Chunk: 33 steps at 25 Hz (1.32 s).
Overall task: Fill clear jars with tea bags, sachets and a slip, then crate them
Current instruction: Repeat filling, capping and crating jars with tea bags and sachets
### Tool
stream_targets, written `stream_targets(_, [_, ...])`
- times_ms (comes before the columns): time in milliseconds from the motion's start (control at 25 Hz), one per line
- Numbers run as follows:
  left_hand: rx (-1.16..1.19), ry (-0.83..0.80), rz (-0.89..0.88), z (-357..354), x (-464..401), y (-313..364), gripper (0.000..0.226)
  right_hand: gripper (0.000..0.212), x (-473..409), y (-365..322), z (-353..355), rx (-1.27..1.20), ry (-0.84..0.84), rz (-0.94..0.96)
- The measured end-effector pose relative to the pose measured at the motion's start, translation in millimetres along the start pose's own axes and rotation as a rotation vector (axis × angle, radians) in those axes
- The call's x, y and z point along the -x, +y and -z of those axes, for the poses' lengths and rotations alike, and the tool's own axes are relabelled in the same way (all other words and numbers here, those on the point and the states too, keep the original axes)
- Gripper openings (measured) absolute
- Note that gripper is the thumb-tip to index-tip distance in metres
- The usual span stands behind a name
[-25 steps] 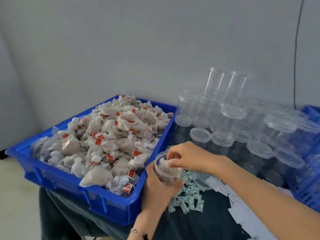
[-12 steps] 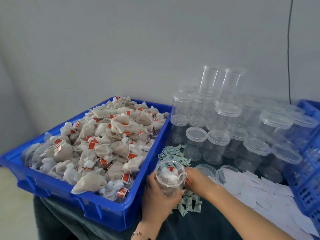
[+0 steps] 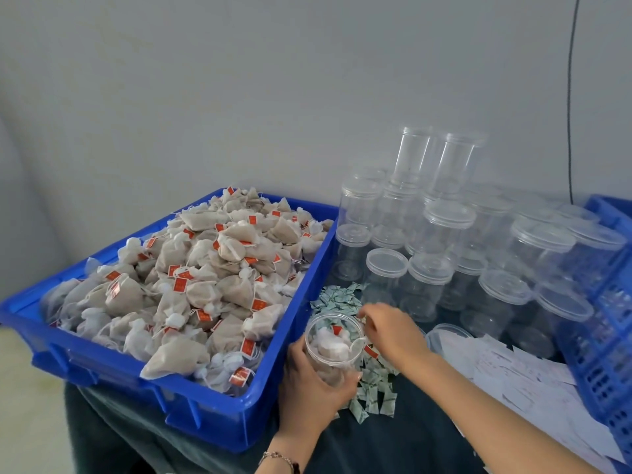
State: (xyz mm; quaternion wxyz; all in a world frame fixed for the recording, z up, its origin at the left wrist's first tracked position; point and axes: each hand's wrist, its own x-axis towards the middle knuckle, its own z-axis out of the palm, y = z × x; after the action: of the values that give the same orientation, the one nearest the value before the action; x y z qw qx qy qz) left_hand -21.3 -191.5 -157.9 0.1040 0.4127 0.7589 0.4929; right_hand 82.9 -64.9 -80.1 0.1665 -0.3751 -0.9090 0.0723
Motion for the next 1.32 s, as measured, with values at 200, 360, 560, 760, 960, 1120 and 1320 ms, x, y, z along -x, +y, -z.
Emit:
stream_targets(200, [0.016, 0.013, -0.003, -3.0, -0.8, -3.7, 0.096, 0.013, -4.5, -31.1, 48.3, -0.496, -0.095, -0.036])
stream_targets(360, [0.025, 0.002, 0.007, -1.7, -0.3, -2.3, 0.099, 0.015, 6.7, -42.9, 45.9, -0.290, -0.253, -0.007])
stream_targets(560, [0.023, -0.003, -0.010, 0.5, 0.6, -1.9, 0.099, 0.025, 11.0, -56.7, 57.3, -0.064, -0.272, 0.193])
stream_targets(760, [0.036, 0.022, -0.032, -0.1, 0.3, -3.0, 0.101, 0.024, 3.7, -76.7, 43.8, 0.124, -0.603, 0.242])
stream_targets(960, [0.078, -0.007, 0.025, 3.0, -2.5, -0.7, 0.097, 0.023, 0.5, -83.8, 37.2, 0.080, -0.564, 0.284])
stream_targets(1120, [0.098, 0.053, 0.020, 4.5, 0.3, 20.7, 0.094, 0.038, 25.3, -56.5, 48.8, -0.161, -0.238, 0.189])
stream_targets(1320, [0.060, 0.012, -0.136, -28.1, 11.7, 84.2, 0.092, 0.033, 56.2, -5.5, 89.7, -0.243, 0.103, 0.081])
